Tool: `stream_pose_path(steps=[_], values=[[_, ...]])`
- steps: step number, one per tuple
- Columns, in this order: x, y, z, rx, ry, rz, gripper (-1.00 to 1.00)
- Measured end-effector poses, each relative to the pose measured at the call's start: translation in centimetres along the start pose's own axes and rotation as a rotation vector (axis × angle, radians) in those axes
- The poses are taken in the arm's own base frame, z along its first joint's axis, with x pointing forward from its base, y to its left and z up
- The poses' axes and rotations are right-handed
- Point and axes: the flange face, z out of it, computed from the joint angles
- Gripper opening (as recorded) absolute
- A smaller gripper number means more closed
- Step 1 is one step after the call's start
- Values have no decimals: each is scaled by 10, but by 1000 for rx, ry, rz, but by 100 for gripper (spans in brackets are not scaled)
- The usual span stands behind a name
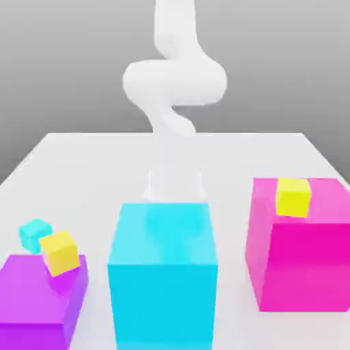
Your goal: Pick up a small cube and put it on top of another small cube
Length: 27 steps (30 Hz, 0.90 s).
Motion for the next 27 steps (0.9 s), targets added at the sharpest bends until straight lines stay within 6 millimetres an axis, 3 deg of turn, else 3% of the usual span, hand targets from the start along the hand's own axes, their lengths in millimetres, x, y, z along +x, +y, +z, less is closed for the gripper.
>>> stream_pose_path(steps=[6,10,13,19,23,27], values=[[50,99,119,-224,18,464,0],[67,185,177,-359,51,770,0],[70,256,210,-457,86,1002,0],[44,401,249,-646,177,1471,0],[7,502,249,-770,271,1818,0],[-19,530,278,-807,282,1878,0]])
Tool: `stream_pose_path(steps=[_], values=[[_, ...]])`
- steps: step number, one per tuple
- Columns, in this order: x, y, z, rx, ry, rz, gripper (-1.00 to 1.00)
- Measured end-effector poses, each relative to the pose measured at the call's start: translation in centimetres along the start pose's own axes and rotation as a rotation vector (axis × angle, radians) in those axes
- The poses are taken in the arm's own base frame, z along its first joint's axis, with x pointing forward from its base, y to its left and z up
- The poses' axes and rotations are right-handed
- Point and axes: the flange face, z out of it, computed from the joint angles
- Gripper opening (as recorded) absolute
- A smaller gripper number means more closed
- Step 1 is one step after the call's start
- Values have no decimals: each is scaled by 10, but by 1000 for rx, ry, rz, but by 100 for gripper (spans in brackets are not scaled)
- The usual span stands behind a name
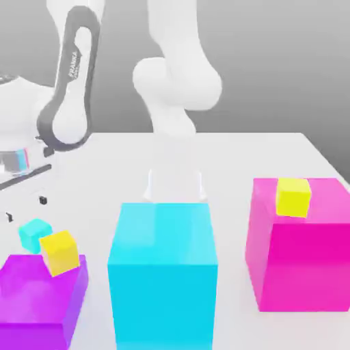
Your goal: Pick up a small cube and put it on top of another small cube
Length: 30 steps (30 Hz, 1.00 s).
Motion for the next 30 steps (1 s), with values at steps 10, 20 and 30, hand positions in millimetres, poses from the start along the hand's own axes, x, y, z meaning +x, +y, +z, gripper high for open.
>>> stream_pose_path(steps=[10,20,30], values=[[1,2,40,0,1,4,-100],[-56,7,-54,20,-43,-124,-100],[-249,192,-185,-12,-108,-733,-100]])
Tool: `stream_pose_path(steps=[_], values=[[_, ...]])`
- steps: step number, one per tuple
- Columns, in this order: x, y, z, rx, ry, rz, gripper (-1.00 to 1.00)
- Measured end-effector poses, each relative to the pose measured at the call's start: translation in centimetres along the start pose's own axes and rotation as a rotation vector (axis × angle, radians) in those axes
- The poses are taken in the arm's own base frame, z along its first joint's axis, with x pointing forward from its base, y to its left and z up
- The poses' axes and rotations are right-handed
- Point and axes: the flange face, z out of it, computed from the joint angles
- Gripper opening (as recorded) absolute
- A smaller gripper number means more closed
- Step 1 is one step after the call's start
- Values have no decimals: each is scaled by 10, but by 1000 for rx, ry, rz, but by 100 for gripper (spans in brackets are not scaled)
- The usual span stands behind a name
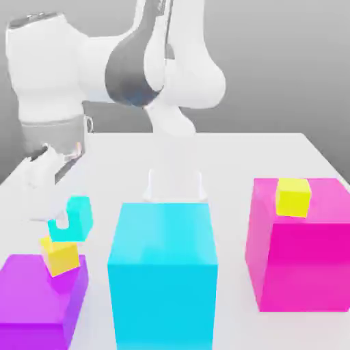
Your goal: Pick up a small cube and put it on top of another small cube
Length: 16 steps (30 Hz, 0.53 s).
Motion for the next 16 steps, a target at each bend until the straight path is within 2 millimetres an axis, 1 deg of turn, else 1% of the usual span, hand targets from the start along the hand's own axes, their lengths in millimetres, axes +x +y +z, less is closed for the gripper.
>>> stream_pose_path(steps=[2,4,6,8,9,10,11,12,13,16], values=[[-45,25,-17,-10,-3,-109,-100],[-86,56,-33,-20,-2,-217,-100],[-122,93,-49,-30,3,-326,-100],[-154,135,-63,-40,15,-437,-100],[-169,158,-66,-46,32,-491,-100],[-183,181,-63,-52,49,-544,-100],[-195,203,-53,-57,68,-595,-100],[-200,215,-40,-59,77,-620,-100],[-201,221,-27,-61,81,-633,100],[-201,221,-27,-61,81,-633,100]])
